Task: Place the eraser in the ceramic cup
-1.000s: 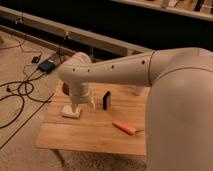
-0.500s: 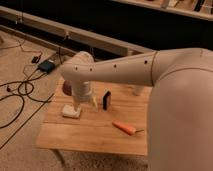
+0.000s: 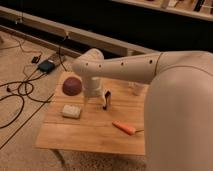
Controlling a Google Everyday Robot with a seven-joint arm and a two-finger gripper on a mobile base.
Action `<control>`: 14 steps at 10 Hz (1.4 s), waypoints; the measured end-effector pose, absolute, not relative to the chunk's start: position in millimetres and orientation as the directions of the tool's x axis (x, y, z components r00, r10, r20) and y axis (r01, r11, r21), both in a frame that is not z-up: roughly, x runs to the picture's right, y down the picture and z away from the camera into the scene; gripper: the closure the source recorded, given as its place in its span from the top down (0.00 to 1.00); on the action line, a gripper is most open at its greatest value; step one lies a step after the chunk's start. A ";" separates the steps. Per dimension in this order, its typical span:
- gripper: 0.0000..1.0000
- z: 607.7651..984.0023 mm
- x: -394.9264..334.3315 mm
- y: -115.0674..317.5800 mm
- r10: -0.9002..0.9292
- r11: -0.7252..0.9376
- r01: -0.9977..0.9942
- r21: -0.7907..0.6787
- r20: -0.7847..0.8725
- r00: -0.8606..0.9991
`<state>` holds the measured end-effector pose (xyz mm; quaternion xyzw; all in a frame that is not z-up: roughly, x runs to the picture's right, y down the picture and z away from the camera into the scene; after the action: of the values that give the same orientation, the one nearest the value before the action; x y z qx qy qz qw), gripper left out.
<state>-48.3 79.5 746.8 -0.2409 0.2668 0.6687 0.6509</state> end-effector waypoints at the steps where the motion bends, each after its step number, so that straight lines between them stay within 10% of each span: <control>1: 0.65 755.7 -46.2 78.3 0.737 -0.008 -0.999 0.052 -0.675 -0.041; 14: 0.65 810.0 -19.4 62.2 0.762 -0.030 -0.996 0.088 -0.642 -0.080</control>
<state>-19.4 62.2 810.0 -0.2174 0.2683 0.6841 0.6425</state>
